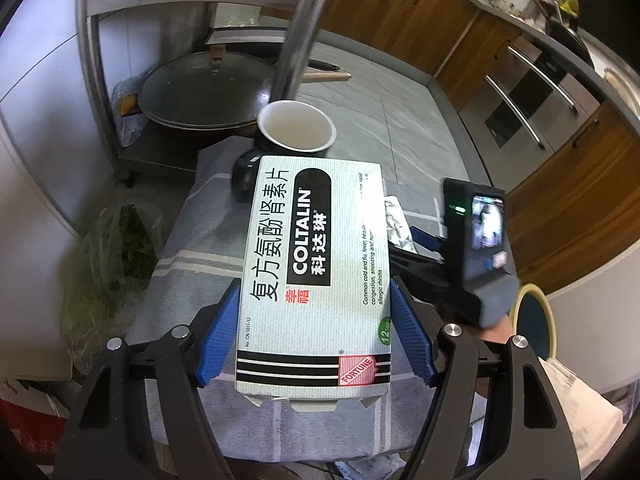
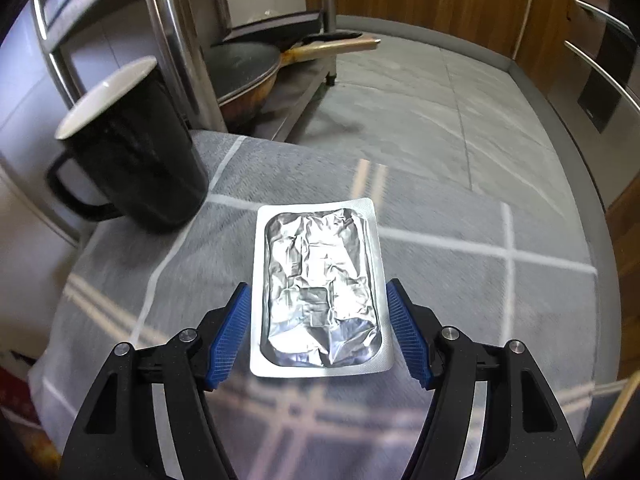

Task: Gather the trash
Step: 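Carry the box and foil pack over the bin and open the left tool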

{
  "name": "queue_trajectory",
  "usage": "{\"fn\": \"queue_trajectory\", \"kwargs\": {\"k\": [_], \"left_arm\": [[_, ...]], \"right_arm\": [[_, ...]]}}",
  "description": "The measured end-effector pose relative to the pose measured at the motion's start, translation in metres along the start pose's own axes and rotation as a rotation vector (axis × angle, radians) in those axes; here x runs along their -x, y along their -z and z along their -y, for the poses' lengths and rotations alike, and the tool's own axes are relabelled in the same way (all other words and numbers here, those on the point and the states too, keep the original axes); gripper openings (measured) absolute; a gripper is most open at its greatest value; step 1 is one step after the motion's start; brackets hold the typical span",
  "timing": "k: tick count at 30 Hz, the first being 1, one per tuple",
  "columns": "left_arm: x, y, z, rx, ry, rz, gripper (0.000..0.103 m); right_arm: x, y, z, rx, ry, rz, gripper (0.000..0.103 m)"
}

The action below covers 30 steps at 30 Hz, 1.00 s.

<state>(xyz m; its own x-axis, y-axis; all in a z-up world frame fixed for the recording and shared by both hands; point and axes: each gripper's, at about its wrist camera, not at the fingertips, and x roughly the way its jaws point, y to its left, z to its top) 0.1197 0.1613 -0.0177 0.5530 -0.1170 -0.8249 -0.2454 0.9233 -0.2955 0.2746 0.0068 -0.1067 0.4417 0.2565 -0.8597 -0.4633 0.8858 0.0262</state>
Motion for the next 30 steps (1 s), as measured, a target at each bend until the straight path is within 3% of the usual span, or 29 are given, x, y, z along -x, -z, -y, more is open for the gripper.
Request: {"fn": "queue_trajectory", "kwargs": {"k": [21, 30], "left_arm": [[-0.014, 0.009, 0.109, -0.202, -0.014, 0.014, 0.07], [-0.027, 0.026, 0.171, -0.316, 0.035, -0.012, 0.07]], "right_arm": [[0.196, 0.117, 0.093, -0.141, 0.02, 0.16, 0.069], [0.254, 0.165, 0.148, -0.239, 0.073, 0.222, 0.069]]}}
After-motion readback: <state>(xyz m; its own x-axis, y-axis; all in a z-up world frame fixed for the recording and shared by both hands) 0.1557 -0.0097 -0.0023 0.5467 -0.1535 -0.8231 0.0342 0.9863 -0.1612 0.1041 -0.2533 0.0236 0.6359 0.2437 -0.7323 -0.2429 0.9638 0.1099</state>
